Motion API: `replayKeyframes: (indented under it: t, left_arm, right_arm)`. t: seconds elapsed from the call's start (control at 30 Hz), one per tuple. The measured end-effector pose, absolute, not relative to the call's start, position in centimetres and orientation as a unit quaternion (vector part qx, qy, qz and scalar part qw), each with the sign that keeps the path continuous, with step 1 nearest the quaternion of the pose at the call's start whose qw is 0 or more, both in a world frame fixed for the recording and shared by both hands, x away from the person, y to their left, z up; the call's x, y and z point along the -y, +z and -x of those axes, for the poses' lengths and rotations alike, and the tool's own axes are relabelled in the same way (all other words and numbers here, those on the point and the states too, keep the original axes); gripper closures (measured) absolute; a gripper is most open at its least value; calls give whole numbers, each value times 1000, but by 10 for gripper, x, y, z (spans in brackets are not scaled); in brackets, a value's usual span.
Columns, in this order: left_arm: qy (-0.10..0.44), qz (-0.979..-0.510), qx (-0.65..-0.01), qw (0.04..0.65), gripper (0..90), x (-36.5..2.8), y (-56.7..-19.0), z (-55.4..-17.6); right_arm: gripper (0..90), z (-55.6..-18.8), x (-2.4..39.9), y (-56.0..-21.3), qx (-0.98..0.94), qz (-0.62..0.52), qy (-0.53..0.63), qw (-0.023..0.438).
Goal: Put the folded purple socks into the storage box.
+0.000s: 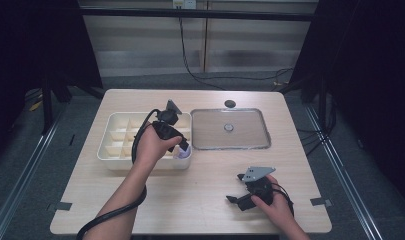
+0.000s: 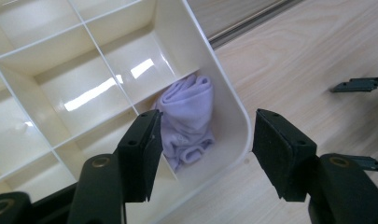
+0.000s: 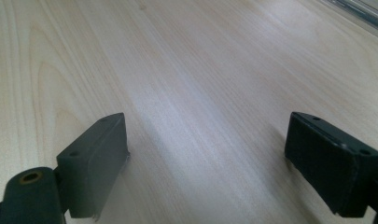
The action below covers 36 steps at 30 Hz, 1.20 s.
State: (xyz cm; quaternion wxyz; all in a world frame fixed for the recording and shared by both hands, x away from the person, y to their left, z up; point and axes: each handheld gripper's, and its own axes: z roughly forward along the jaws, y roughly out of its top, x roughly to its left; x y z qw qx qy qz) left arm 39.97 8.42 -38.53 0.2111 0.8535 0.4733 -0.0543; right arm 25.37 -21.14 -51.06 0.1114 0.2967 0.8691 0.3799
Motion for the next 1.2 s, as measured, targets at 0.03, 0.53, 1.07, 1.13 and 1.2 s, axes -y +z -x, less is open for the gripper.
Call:
replayKeyframes:
  t: [0.03,0.53,1.07,1.13,1.2]
  left_arm:
    - [-53,-853,-473,212,411,-85,-385,-398]
    - [-59,-857,-456,233,368,-102,-387,-372]
    - [-73,-846,-451,275,360,-121,-407,-334]
    - [-74,-846,-450,275,359,-123,-411,-330]
    - [-80,-843,-450,284,357,-124,-415,-325]
  right_arm:
    - [125,-254,211,-511,-869,-297,380,111]
    - [125,-254,211,-511,-869,-298,379,110]
    - [125,-254,211,-511,-869,-297,379,110]
    - [125,-254,211,-511,-869,-298,379,110]
    - [125,-254,211,-511,-869,-298,379,110]
